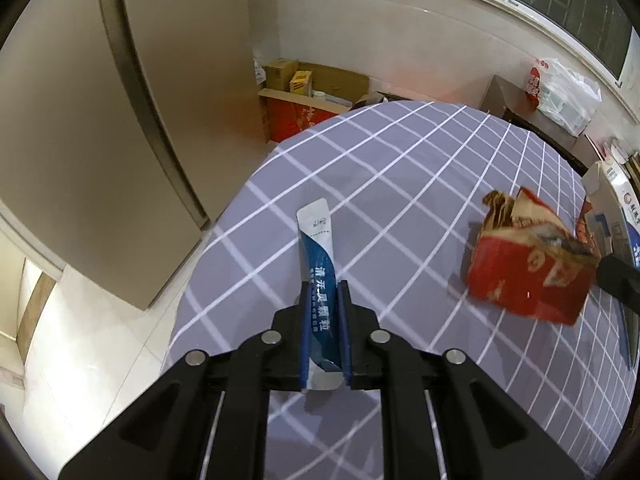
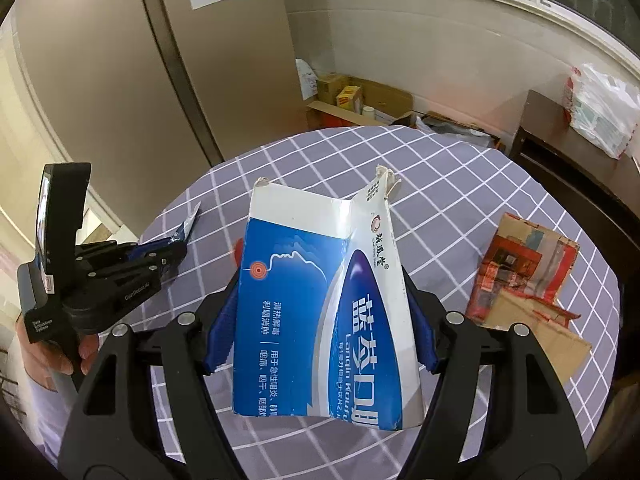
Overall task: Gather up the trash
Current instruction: 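Grasp the blue-white tube with the left tool while the right tool holds the box, then carry both items over the bin and open the left tool to drop the tube, then open the right tool to drop the medicine box into the bin, then swing both tools back toward the table, then grasp the red paper bag with the left tool, then grasp the brown cardboard packet with the right tool while the left tool holds the red bag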
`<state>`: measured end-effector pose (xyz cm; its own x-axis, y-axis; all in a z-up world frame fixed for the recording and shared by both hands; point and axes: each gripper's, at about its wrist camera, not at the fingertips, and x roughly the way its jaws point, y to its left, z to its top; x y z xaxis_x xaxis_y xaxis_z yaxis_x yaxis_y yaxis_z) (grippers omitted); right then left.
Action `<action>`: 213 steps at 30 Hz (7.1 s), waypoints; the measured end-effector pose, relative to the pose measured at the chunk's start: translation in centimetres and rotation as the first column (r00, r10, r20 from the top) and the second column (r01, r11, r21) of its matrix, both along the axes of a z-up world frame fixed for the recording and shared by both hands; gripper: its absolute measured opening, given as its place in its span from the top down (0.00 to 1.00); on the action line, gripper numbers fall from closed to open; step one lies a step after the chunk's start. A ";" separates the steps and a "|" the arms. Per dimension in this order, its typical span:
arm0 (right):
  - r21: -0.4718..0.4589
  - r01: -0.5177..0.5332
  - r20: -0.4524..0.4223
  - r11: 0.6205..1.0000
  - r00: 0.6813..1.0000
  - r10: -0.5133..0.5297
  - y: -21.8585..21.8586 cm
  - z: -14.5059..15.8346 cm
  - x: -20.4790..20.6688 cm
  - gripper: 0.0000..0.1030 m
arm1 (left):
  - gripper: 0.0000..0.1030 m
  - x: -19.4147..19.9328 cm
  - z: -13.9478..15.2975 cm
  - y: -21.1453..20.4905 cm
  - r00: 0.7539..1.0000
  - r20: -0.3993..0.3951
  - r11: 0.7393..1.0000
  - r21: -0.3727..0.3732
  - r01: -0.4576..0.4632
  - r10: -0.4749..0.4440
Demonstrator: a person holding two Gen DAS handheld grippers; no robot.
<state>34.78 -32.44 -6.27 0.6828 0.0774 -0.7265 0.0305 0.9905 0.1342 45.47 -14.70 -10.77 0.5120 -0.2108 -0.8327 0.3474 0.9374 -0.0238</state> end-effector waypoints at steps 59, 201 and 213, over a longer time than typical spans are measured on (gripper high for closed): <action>-0.018 -0.502 -0.317 0.865 0.823 0.471 37.2 -13.1 0.4 0.31 | 0.44 -13.4 -9.7 36.6 0.847 -0.114 0.854 0.126 -0.505 0.518; -0.082 0.038 -0.056 0.996 0.997 -0.043 -9.7 -3.8 -2.9 0.66 | 0.48 -6.0 -0.2 -12.6 0.955 0.066 0.955 -0.046 0.292 -0.289; -0.106 -0.011 -0.034 0.994 0.999 0.007 -4.5 -2.5 -4.1 0.66 | 0.48 -8.2 1.3 -8.0 0.964 0.097 0.962 -0.092 0.257 -0.248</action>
